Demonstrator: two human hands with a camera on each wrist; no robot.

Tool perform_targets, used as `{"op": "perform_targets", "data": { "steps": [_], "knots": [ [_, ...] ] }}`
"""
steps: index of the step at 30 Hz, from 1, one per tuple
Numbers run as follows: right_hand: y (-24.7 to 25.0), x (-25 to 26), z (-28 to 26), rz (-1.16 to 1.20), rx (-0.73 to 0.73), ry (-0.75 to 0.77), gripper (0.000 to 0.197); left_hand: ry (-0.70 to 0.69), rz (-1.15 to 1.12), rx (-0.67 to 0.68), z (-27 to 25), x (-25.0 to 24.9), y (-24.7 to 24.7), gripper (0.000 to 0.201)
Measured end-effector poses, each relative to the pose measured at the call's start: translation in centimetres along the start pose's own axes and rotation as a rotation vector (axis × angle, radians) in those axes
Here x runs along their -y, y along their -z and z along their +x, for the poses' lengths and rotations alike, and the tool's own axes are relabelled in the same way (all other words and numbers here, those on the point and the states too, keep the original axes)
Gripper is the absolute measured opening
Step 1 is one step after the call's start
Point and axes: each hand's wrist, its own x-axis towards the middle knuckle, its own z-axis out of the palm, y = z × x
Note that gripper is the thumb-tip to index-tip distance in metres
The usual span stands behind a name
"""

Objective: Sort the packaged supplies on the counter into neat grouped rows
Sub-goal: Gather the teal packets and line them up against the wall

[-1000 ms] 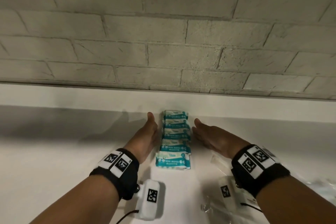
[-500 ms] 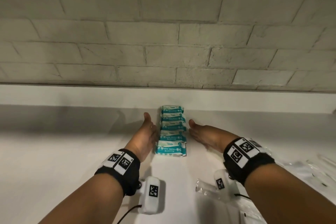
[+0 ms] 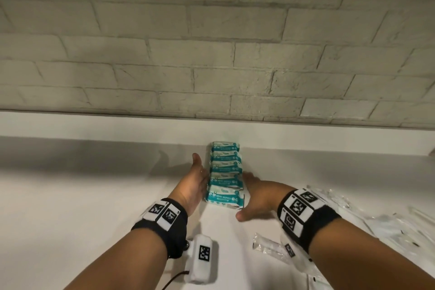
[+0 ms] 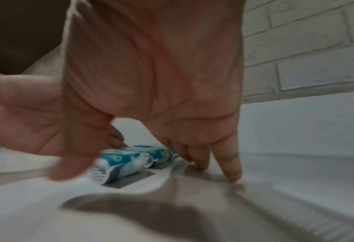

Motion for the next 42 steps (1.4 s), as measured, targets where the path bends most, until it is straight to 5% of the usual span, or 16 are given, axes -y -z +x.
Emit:
{"op": "perform_targets", "data": {
  "steps": [3, 14, 19, 29, 34, 40, 42],
  "knots": [
    [-1.0, 0.2, 1.4, -0.053, -0.076, 0.017, 0.080, -0.008, 0.013, 0.021, 0.4, 0.4, -0.3, 0.074],
    [0.7, -1.0, 4.1, 0.196, -0.020, -0.076, 0.059, -0.036, 0.150, -0.044, 2.8, 1.2, 0.7, 0.059],
    [2.1, 0.0, 3.1, 0.214, -0.061, -0.105, 0.047, -0.004, 0.200, -0.065, 3.6, 1.1, 1.3, 0.073],
    [2.8, -1.1, 8.1, 0.157, -0.054, -0.063, 0.044, -0.032, 0.207, -0.140, 6.8, -0.5, 1.3, 0.057],
    [4.5, -2.3, 8.7, 0.260, -0.095, -0.105, 0.068, -0.024, 0.197, -0.194, 8.9, -1.7, 2.3, 0.094],
    [4.9, -1.9, 10.4, 0.227, -0.123, -0.020, 0.056, -0.077, 0.237, -0.125, 9.9, -1.7, 2.0, 0.060],
    [5.2, -2.2, 10.8, 0.232, -0.154, -0.008, 0.059, -0.090, 0.453, -0.065, 8.8, -2.1, 2.2, 0.047]
  ]
}}
